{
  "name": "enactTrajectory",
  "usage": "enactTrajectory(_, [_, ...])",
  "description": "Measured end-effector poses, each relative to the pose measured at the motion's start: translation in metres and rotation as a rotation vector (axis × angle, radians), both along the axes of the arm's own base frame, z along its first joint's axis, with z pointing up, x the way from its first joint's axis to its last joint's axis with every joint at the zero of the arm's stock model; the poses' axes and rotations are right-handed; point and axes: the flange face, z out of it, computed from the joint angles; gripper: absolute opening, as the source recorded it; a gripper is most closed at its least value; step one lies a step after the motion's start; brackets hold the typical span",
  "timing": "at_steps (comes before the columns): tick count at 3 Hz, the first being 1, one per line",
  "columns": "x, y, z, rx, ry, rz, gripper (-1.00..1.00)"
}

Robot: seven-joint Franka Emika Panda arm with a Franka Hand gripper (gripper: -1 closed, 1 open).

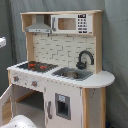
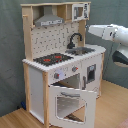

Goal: Play with the kitchen

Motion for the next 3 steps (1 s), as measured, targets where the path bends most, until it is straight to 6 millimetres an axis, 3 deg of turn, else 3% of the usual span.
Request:
enactTrajectory(1, [0.025,-0.040,0.002,0.019,0.012,-0.034,1.00])
enactTrajectory(3, [0.064,-0.089,0.029,0.008,0.044,-0.052,1.00])
